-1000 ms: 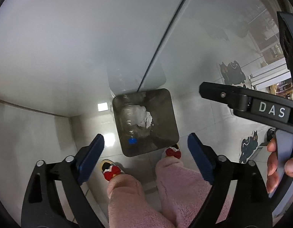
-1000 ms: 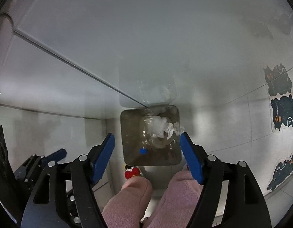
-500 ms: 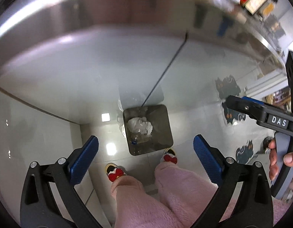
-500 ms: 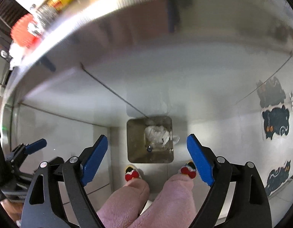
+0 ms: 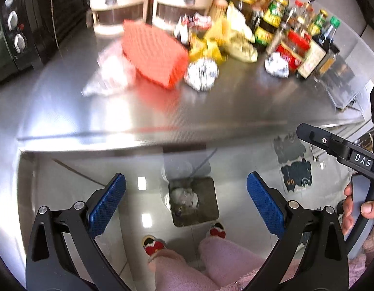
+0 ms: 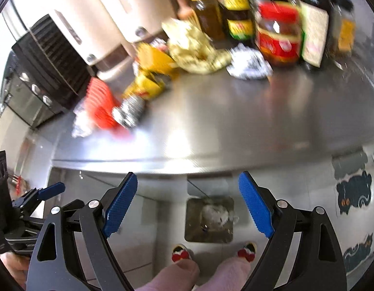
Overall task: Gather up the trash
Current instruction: 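Grasp the orange foam net with the left tool while the right tool grasps the foil ball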
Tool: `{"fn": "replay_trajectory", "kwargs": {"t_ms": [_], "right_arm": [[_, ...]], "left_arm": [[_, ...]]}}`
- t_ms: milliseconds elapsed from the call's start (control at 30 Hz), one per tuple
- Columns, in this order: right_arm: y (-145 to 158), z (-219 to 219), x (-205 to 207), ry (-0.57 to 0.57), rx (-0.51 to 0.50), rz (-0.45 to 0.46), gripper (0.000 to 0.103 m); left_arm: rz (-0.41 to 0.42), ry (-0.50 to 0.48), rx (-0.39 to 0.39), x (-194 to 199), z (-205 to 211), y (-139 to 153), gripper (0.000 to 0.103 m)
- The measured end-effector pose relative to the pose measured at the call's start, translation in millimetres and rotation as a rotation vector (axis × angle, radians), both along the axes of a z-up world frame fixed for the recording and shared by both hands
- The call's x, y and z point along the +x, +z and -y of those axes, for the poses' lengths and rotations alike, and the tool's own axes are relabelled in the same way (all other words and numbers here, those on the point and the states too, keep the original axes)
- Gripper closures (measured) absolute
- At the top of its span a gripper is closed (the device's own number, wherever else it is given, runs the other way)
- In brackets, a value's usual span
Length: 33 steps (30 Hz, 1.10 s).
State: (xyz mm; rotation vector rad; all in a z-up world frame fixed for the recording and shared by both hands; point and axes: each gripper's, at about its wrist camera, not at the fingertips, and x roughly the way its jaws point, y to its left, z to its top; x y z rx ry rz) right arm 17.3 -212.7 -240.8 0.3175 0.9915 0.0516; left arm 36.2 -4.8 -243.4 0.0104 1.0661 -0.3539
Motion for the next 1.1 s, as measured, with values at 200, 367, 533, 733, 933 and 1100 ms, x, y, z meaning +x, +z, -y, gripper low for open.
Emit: {"fn": "replay_trajectory", "kwargs": {"t_ms": [200, 367, 533, 733, 933, 1100], "right_arm": [[24.8, -11.2, 25.7, 0.031, -0.003, 0.033, 0.017], [23.3, -23.0, 54.4, 0.061, 0.001, 0.034, 0.017], [15.9, -37.2, 81.1, 0.101, 0.015, 0.03, 0.025], [-1.0, -56.1, 107.7, 0.165, 0.037, 0.004, 0.052], [-13.7, -68.2, 125.2, 0.195, 0.035, -0.018, 0.057], [-23.2, -72.2, 135.5, 0.207, 0.04, -0.045, 0.057]], "left_arm": [[0.06, 0.016, 0.006, 18.3, -10.2, 28.4, 0.008], [0.092, 0.042, 0.013, 38.6, -24.1, 36.9, 0.008], [0.123, 0.055, 0.018, 67.8, -32.8, 46.8, 0.018], [0.107, 0.052, -0.006, 111.7, -28.0, 52.3, 0.053], [0.071, 0.043, -0.012, 149.4, -13.2, 44.9, 0.052], [0.009, 0.042, 0.017, 170.5, -4.4, 24.7, 0.047]]}}
